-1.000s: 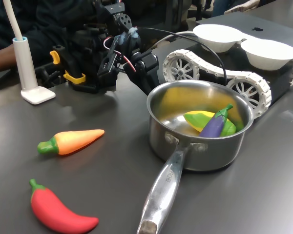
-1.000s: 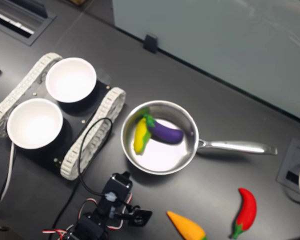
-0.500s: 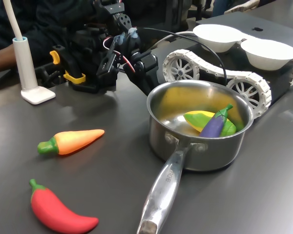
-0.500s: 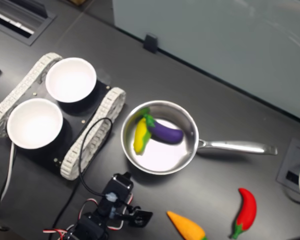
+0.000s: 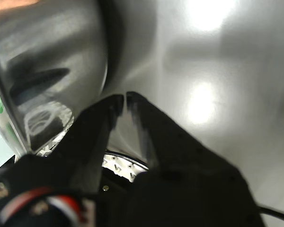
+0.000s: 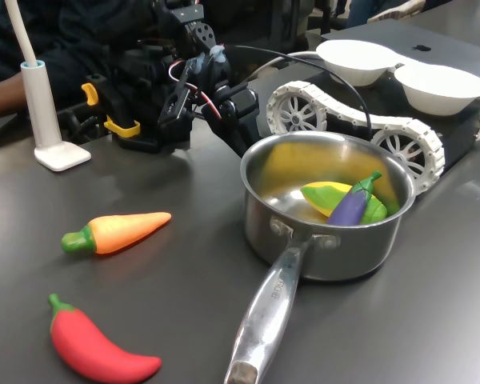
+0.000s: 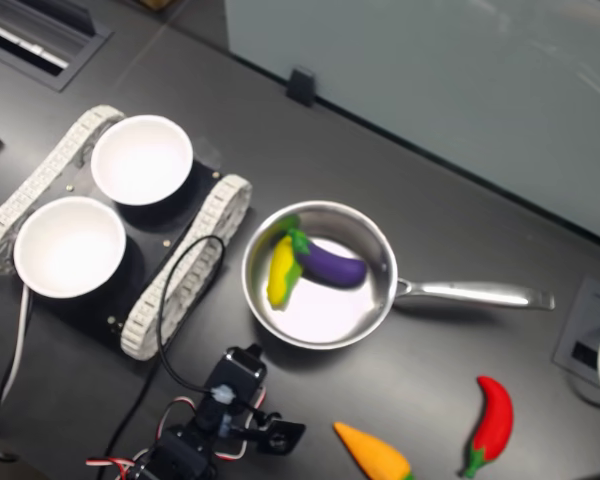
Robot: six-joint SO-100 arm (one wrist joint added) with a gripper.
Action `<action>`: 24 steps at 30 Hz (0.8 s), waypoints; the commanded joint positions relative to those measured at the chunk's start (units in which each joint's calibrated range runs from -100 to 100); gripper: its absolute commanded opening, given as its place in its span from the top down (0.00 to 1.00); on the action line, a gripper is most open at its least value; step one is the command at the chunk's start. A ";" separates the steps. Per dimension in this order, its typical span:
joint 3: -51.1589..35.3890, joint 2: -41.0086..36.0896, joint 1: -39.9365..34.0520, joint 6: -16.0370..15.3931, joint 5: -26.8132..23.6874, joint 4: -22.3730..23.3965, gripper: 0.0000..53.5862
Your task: Pick up the brinjal and place them in the pan
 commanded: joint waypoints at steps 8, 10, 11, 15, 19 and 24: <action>-0.37 -0.83 1.05 0.00 -0.34 -2.88 1.00; -0.37 -0.83 1.05 0.00 -0.34 -2.88 1.00; -0.37 -0.83 1.05 0.00 -0.34 -2.88 1.00; -0.37 -0.83 1.05 0.00 -0.34 -2.88 1.00; -0.37 -0.83 1.05 0.00 -0.34 -2.88 1.00; -0.37 -0.83 1.05 0.00 -0.34 -2.88 1.00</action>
